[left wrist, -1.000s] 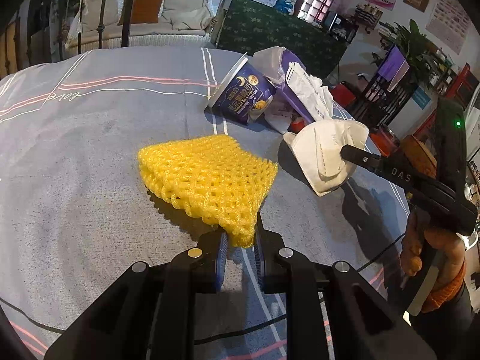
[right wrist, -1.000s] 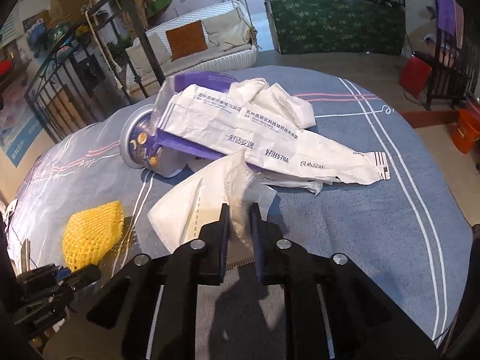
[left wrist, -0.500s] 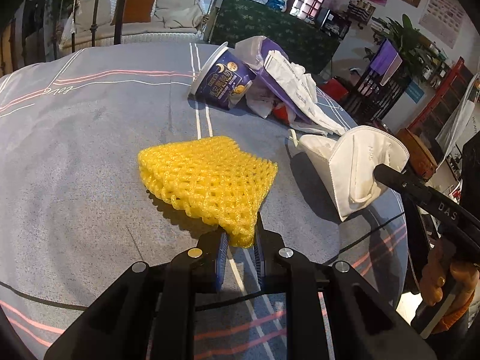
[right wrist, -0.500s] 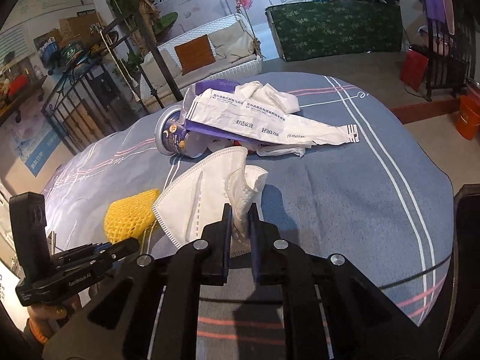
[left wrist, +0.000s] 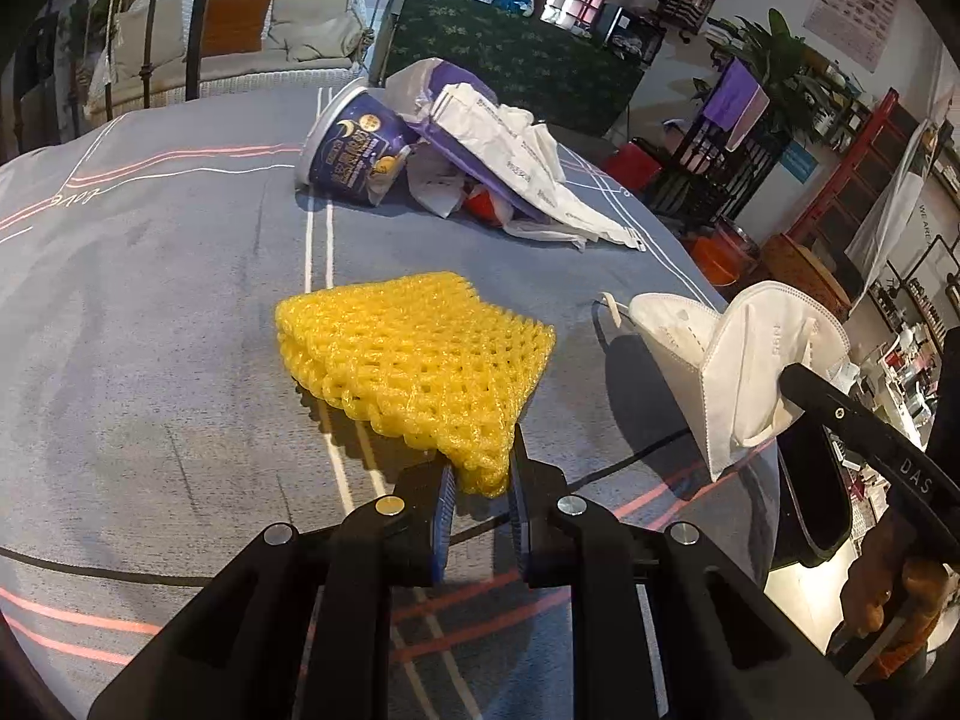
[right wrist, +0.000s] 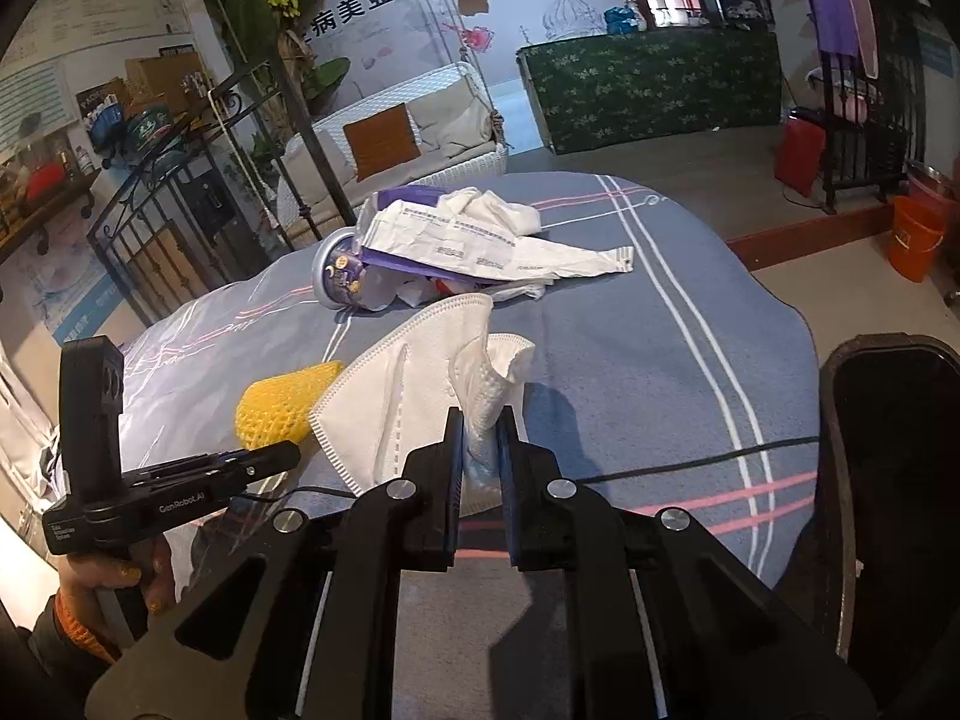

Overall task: Collect trash
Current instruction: 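Carry the yellow net and white mask toward the black bin, then open the right tool to drop the mask into the bin while the left tool drops the net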

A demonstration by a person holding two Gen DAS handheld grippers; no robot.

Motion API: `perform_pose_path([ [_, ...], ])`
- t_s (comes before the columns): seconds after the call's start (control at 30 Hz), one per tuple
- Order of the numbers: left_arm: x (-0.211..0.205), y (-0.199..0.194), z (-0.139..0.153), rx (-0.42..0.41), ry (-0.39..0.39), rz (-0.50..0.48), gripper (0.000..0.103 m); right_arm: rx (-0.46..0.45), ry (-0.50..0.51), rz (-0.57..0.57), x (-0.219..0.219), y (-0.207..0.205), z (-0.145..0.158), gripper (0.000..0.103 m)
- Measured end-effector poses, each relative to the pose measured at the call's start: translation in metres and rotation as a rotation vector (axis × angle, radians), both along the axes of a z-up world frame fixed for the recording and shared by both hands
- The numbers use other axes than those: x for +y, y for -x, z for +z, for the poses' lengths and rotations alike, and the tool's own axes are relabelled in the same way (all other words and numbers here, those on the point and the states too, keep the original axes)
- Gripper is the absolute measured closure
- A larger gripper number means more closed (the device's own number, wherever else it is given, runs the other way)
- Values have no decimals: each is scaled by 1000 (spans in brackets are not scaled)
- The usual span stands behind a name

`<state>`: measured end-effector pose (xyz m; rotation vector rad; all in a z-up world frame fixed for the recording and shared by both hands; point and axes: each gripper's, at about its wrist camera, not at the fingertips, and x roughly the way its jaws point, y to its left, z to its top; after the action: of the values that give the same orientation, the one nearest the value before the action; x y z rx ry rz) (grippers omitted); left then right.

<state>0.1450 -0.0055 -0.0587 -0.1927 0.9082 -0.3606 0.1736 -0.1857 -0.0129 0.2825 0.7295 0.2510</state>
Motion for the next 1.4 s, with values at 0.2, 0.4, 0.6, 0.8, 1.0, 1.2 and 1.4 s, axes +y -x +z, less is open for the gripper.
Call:
perform_pose_path([
  [0.2,-29,4,4,-7,0,-61,87,2,-6,-91,-36,13,-1,91],
  [0.4,-62,8,6,-16,-9,-120,87,1,-11,-172,-68,25,-1,91],
  [0.6,-89,10,10,-27,-8,-174,87,3,-14,-258,-99,39,-3,91],
  [0.8,-119,16,18,-49,-9,-237,87,29,36,-377,-137,54,-9,91],
  [1.0,-149,19,23,-72,-18,-303,87,96,37,-494,-174,68,-28,91],
  [1.2,-172,18,24,-75,-20,-349,87,210,50,-651,-212,76,-57,87],
  [1.4,-192,22,27,-85,-27,-396,87,230,-34,-717,-231,88,-73,36],
])
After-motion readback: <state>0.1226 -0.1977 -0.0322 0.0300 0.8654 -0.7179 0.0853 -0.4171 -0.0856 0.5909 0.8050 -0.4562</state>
